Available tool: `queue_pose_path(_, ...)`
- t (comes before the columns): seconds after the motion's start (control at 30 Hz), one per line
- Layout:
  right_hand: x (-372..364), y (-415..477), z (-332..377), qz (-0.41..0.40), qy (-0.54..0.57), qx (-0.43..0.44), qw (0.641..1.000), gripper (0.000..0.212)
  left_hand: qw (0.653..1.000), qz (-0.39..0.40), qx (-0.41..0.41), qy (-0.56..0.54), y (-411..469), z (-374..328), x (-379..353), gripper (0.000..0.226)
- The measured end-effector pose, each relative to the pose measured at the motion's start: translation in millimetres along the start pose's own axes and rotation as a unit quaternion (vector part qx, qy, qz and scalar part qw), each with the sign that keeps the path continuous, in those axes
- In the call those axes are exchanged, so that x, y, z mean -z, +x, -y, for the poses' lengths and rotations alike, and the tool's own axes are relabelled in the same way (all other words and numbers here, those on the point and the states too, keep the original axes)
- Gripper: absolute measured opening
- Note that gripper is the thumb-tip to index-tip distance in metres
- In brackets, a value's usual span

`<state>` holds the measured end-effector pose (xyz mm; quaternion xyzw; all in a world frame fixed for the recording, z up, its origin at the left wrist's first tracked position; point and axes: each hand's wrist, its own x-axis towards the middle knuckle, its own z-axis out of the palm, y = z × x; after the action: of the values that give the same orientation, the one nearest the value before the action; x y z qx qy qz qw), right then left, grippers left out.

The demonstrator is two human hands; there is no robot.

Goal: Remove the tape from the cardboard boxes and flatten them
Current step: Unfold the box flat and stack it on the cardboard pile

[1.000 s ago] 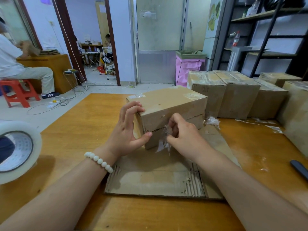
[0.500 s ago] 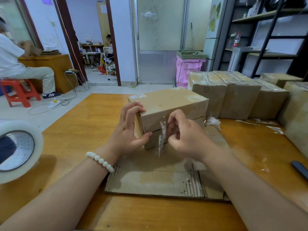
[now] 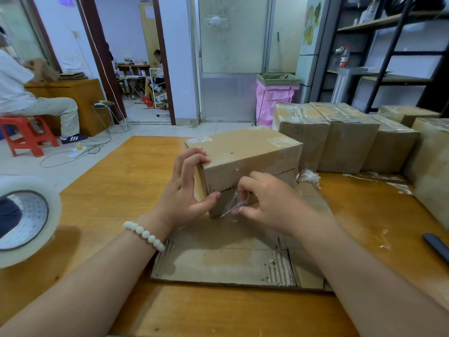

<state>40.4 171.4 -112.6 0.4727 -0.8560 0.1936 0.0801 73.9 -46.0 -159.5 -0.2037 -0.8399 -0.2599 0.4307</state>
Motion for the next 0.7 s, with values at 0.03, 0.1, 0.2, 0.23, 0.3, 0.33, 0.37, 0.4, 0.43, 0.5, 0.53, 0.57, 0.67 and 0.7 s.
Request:
queue_pose_path(0.03, 0.0, 0.1, 0.2, -0.001, -0.005, -0.001, 1.0, 0.029, 1.0, 0.001, 0.001, 0.001, -0.2, -0.1, 0.0, 0.054)
queue_pose_path(0.1, 0.7, 0.3, 1.0, -0.003, -0.014, -0.002, 1.0, 0.031, 1.0, 0.001, 0.001, 0.001, -0.5, -0.4, 0.0, 0.054)
queue_pose_path(0.2, 0.5, 0.1, 2.7, -0.01, -0.032, -0.001, 0.999, 0.034, 1.0, 0.0, 0.0, 0.0, -0.2, -0.8, 0.4, 0.054)
queue_pose_path(0.23, 0.0, 0.0, 3.1, -0.014, -0.04, -0.001, 0.999, 0.034, 1.0, 0.0, 0.0, 0.0, -0.1, -0.9, 0.3, 0.054)
queue_pose_path(0.3, -1.6, 0.2, 3.5, -0.028, -0.042, 0.0, 0.999, 0.031, 1.0, -0.001, 0.0, -0.001, -0.3, -1.3, 0.1, 0.053)
queue_pose_path(0.33, -2.5, 0.3, 4.0, -0.035, -0.035, 0.001, 0.999, 0.03, 1.0, -0.002, 0.0, -0.001, -0.4, -1.6, -0.1, 0.053)
queue_pose_path(0.37, -3.5, 0.4, 4.2, -0.041, -0.023, 0.0, 0.999, 0.028, 1.0, -0.002, -0.001, 0.0, -0.6, -1.7, -0.3, 0.053)
queue_pose_path(0.4, -4.2, 0.7, 4.3, -0.047, -0.01, -0.003, 0.999, 0.026, 1.0, -0.003, -0.001, 0.001, -0.5, -1.7, -0.2, 0.053)
queue_pose_path(0.43, -5.3, 1.0, 4.2, -0.053, 0.004, -0.007, 0.999, 0.024, 1.0, -0.003, -0.002, 0.002, -0.5, -1.6, -0.3, 0.053)
queue_pose_path(0.5, -5.6, 1.6, 4.7, -0.058, 0.028, -0.018, 0.998, 0.02, 1.0, -0.001, 0.0, 0.0, -0.3, -1.5, -0.2, 0.053)
queue_pose_path(0.53, -5.6, 1.8, 4.4, -0.054, 0.041, -0.025, 0.997, 0.019, 1.0, -0.001, 0.002, 0.0, -0.2, -1.6, -0.1, 0.053)
queue_pose_path(0.57, -5.6, 1.5, 4.1, -0.049, 0.054, -0.03, 0.997, 0.017, 1.0, 0.0, 0.003, 0.0, -0.2, -1.6, -0.2, 0.053)
queue_pose_path(0.67, -5.9, 0.9, 3.5, -0.036, 0.069, -0.037, 0.996, 0.014, 1.0, -0.001, 0.007, -0.002, -0.3, -1.3, 0.0, 0.053)
queue_pose_path(0.7, -6.1, 1.1, 3.1, -0.038, 0.07, -0.034, 0.996, 0.014, 1.0, -0.002, 0.007, -0.002, -0.3, -1.2, 0.1, 0.053)
